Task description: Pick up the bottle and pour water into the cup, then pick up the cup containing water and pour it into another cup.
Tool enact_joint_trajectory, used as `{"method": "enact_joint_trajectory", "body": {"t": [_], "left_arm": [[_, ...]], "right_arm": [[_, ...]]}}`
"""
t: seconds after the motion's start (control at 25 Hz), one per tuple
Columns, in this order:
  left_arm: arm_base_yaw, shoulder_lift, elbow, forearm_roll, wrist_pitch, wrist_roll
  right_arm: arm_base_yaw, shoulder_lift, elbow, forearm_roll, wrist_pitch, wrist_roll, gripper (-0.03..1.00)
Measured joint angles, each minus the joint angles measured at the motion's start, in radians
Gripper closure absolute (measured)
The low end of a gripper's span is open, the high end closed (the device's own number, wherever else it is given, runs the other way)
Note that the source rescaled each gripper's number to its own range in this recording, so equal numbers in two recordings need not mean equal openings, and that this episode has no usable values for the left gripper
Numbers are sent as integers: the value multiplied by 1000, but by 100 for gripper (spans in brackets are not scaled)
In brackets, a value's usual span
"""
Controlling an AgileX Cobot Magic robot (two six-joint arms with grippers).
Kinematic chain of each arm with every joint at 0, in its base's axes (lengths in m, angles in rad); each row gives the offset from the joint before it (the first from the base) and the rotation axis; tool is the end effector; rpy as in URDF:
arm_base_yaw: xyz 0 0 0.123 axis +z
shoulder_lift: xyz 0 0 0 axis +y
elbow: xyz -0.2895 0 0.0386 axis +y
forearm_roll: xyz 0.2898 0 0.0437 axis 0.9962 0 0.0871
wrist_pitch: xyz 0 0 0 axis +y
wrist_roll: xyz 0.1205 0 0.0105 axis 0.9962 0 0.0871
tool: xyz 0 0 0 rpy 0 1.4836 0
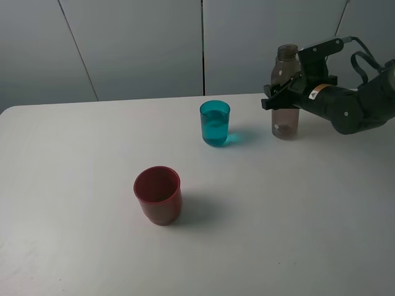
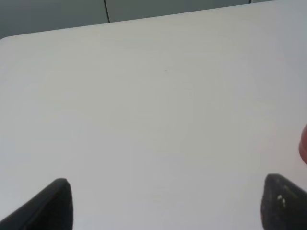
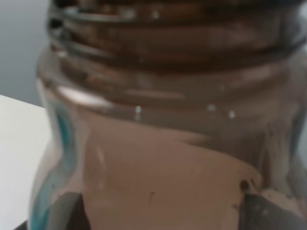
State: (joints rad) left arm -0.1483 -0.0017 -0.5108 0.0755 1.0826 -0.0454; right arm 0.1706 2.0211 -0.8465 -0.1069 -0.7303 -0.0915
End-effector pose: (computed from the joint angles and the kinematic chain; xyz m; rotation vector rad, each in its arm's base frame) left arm 0.0492 0.0008 0.2854 0.1005 2.0490 -0.0300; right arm 0.4182 0.0808 0.0738 -0.3752 1.8936 0.0683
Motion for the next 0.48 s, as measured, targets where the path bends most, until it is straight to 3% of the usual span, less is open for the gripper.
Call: {"method": "enact_joint_trajectory", "body": {"t": [0.2,0.24,0.36,0.4,0.48], "left_arm": [[0,0,0,0,0,0],[0,0,0,0,0,0],[0,0,0,0,0,0],[0,0,0,0,0,0],[0,0,0,0,0,0]], "right_arm": [[0,0,0,15,2,4,97],[0,0,0,22,2,4,90],[0,0,0,40,2,1,17],[0,-4,0,42,2,-8,5],[0,-17,0,42,2,-34,-1]]}}
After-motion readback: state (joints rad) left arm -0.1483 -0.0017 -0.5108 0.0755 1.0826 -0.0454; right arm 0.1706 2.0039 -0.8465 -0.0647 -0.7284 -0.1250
